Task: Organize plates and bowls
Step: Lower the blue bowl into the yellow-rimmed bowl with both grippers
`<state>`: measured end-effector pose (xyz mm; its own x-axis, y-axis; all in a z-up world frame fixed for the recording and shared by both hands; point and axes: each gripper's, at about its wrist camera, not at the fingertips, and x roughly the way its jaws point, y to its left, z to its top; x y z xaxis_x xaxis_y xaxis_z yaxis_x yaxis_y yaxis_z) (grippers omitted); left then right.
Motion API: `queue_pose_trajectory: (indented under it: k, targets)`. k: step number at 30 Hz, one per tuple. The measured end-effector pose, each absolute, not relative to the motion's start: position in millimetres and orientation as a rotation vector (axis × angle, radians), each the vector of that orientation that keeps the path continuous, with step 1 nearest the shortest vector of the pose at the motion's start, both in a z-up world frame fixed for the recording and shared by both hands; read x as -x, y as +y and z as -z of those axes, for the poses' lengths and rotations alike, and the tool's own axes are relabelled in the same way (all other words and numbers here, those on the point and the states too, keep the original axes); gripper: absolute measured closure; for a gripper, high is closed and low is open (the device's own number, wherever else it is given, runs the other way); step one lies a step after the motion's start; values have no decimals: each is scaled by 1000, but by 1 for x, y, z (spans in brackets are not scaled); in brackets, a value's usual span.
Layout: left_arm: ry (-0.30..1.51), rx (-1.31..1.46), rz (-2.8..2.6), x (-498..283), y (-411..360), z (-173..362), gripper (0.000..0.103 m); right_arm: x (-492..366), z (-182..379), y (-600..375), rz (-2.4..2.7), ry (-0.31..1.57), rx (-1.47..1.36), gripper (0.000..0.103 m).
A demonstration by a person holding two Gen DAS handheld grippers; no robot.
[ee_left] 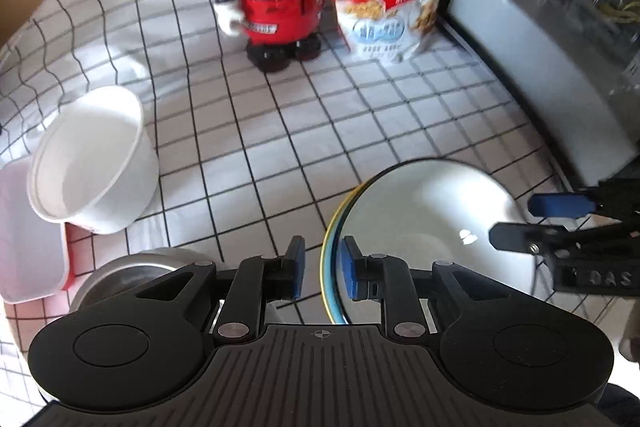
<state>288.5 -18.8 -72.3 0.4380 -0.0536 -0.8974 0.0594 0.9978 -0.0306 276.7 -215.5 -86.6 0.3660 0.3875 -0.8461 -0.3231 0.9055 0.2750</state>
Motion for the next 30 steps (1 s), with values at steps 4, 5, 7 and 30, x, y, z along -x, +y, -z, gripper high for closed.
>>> queue_pose_trajectory:
  k: [4, 5, 7, 30]
  targets:
    - [1163, -1, 87, -298, -16, 88, 73, -277, 104, -213, -457, 1168, -106, 46]
    - [1178, 6, 92, -300, -16, 93, 73, -278, 108, -212, -462, 1181, -120, 46]
    - [1205, 16, 104, -304, -16, 101, 73, -279, 115, -209, -485, 1210, -156, 46]
    - [1217, 188, 84, -329, 12, 104, 78, -329, 124, -173, -537, 1195, -144, 49]
